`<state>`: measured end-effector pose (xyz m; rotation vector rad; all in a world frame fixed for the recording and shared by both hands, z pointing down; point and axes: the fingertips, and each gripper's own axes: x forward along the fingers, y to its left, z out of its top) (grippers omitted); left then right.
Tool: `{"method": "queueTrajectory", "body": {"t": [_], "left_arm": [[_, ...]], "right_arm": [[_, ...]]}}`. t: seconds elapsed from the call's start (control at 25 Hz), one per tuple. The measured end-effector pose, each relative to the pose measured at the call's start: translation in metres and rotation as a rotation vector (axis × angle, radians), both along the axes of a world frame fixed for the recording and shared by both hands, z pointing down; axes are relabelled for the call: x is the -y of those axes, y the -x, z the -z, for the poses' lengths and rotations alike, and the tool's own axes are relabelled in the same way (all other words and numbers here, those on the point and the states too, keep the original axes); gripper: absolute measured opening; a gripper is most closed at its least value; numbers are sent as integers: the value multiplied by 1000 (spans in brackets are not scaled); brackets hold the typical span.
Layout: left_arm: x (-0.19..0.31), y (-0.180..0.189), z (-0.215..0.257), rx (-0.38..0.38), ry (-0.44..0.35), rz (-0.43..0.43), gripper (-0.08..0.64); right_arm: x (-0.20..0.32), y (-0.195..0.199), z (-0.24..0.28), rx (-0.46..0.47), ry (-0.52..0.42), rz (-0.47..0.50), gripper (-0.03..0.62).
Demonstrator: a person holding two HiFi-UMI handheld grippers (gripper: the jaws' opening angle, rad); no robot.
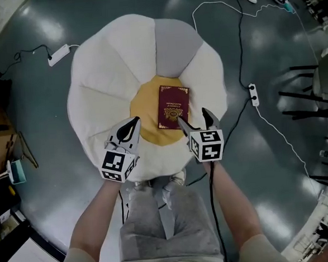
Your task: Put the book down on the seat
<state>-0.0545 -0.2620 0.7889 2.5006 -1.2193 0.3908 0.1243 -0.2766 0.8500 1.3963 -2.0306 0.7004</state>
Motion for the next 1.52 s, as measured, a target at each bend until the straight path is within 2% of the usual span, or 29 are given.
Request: {"method": "queueTrajectory", "body": {"t": [0.2,0.28,0.36,0.52,0.68,0.8,0.96,1.08,1.32,1.52], "left_arm": [[-10,-3,84,4,-25,-10,5],[-14,-1,122,-4,-37,-10,5],[-16,2,161,-19,-58,5,5],[-28,4,234,-43,-91,26,5],[-40,6,301,-63,-121,37,5],[-49,6,348,-85,-151,41,4],[-61,4,408,-136,-186,21,5],[-69,2,464,-197,-262,0,5],[-84,3,537,-208,-341,-43,5],[-97,6,578,-225,-392,-57,5]], "right_arm": [[-16,17,96,3,-59,82,384],[-22,21,135,5,-83,92,352],[-25,20,173,-1,-108,86,285],[-34,12,242,-20,-156,65,223],[-43,6,307,52,-144,31,216],[-49,2,358,87,-176,19,212],[-57,9,436,142,-266,53,196],[-68,16,498,174,-365,79,195],[-93,32,597,237,-534,125,171],[-116,48,652,240,-632,166,128]]}}
